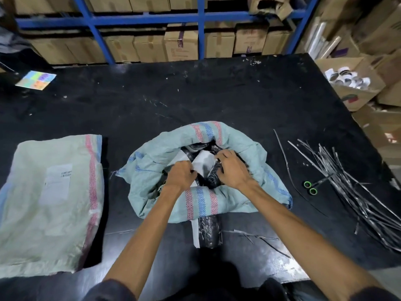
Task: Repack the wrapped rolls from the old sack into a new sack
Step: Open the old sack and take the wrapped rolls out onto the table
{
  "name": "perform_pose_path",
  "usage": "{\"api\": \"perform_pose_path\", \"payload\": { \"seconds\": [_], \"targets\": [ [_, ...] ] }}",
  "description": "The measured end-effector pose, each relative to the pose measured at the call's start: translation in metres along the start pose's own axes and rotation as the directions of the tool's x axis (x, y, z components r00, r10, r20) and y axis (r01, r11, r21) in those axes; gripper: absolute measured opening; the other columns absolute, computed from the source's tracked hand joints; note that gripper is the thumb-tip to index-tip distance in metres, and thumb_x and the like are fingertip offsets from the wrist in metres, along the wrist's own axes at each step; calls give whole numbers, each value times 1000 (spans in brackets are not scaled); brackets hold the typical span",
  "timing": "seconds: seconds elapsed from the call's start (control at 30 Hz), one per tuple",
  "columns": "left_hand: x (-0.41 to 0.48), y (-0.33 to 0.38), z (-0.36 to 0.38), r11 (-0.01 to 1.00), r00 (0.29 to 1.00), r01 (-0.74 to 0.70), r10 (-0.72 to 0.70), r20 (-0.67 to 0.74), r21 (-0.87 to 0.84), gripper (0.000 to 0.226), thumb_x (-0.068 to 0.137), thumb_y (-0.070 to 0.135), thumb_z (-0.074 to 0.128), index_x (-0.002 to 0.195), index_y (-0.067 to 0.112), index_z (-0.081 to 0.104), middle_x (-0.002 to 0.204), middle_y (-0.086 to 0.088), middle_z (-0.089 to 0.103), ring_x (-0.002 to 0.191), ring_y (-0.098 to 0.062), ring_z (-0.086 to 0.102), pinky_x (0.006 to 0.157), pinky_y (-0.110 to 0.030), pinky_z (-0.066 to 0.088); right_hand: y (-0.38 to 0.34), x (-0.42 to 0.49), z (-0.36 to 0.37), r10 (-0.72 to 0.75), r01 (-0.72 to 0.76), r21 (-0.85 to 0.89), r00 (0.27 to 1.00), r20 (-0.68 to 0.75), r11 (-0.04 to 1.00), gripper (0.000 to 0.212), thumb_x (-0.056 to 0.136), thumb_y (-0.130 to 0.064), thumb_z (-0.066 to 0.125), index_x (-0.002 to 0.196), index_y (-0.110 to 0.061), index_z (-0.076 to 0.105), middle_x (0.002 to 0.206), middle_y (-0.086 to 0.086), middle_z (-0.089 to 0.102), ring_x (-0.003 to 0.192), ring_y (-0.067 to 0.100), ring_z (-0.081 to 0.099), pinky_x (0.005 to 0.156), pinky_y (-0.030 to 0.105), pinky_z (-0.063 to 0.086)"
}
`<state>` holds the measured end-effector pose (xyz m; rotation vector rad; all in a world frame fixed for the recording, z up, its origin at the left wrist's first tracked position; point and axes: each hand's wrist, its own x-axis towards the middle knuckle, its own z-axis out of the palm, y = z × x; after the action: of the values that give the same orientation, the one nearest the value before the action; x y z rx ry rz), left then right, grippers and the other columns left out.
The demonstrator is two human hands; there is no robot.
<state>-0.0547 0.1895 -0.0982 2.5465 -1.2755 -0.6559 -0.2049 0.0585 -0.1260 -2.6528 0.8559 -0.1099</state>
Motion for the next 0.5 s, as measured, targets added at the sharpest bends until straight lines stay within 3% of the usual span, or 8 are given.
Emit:
{"api": "perform_pose_path", "payload": {
  "seconds": [0.1,0.17,0.27,0.33,0.43,0.5],
  "targets": [
    [19,-14,14,990,927,37,-86,365,137,58,86,47,69,130,12,56,127,-9,58,118,-26,56,97,-36,49,-1,25,-6,42,-48,70,996,85,996,41,86,-17,63,126,-7,61,121,12,63,114,30,58,94,38,51],
    [28,-23,21,976,888,2,-102,449,218,72,82,48,73,140,16,47,137,-8,52,126,-26,50,105,-36,45,0,41,-7,-11,3,57,989,150,998,49,83,-8,66,131,-10,59,128,10,61,119,28,57,101,35,48],
    [32,-27,24,966,863,-7,-125,490,258,60,84,41,72,132,12,49,131,-10,56,118,-26,55,97,-35,50,-5,63,-2,-198,213,-21,938,285,977,62,78,7,65,136,-14,58,133,6,59,123,25,54,104,37,45],
    [34,-24,26,948,862,-25,-140,488,317,55,89,35,68,132,9,46,130,-12,53,121,-27,52,96,-37,50,-13,82,4,-279,365,-148,869,409,919,64,78,2,70,138,-15,56,137,6,57,126,26,51,104,40,44],
    [34,-18,37,896,887,-35,-176,426,442,69,92,36,63,145,3,34,138,-11,48,131,-28,39,107,-39,38,-28,100,8,-239,500,-362,788,568,787,82,73,-21,84,144,-19,43,142,3,49,131,23,44,104,40,41],
    [33,-19,45,889,909,-20,-175,378,458,82,91,44,63,150,0,26,141,-10,50,135,-28,33,111,-39,33,-33,106,12,-203,520,-394,762,615,758,94,72,-26,85,148,-17,31,146,4,45,134,24,41,105,42,37]
  ]
}}
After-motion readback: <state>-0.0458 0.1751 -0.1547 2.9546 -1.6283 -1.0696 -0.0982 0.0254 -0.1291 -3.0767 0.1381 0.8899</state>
